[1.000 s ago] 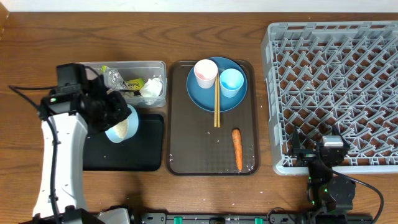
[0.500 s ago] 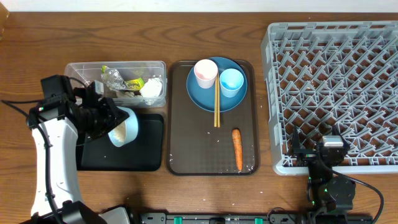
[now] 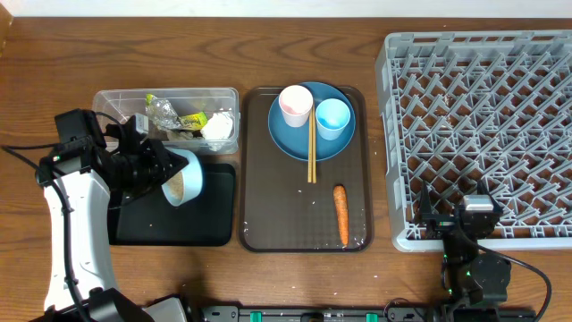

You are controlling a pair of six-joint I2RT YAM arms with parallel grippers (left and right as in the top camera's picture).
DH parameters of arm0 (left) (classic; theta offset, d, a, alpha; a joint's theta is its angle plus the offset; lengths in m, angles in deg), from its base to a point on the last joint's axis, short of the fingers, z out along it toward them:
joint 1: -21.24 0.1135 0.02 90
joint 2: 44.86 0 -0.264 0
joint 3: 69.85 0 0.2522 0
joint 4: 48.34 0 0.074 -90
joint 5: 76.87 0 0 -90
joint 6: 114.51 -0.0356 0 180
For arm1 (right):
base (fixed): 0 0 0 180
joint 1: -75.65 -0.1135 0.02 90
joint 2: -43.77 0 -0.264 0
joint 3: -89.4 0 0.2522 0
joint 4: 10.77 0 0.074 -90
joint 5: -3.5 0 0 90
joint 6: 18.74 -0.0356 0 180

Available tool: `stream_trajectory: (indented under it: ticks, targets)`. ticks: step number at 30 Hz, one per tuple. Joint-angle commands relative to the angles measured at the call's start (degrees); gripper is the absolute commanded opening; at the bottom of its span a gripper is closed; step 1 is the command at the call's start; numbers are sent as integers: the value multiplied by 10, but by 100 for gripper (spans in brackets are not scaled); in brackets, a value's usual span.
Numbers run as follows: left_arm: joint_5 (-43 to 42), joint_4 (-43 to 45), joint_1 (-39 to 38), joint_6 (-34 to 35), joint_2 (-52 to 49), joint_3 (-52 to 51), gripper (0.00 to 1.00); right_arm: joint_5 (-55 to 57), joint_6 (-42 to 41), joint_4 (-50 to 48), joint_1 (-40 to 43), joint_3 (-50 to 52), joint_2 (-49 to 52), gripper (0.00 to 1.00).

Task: Sort waste into correct bins and load items into the dishwasher rack
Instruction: 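Carry the bowl left over the empty black tray, then tilt the bowl with the left gripper to pour rice onto the black tray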

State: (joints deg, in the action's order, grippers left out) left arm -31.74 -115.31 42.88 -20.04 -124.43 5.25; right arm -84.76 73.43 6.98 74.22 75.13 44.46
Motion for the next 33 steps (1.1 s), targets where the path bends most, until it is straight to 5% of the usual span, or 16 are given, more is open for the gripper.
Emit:
stream_trajectory:
  ticks: [1,33]
  targets:
    - [-43,-4,4,-25,8,-1,6,4,3,1,-7,2,-3,99]
    - [-209,-49,64,-114,-38,-20,6,4,2,1,-7,2,-3,99]
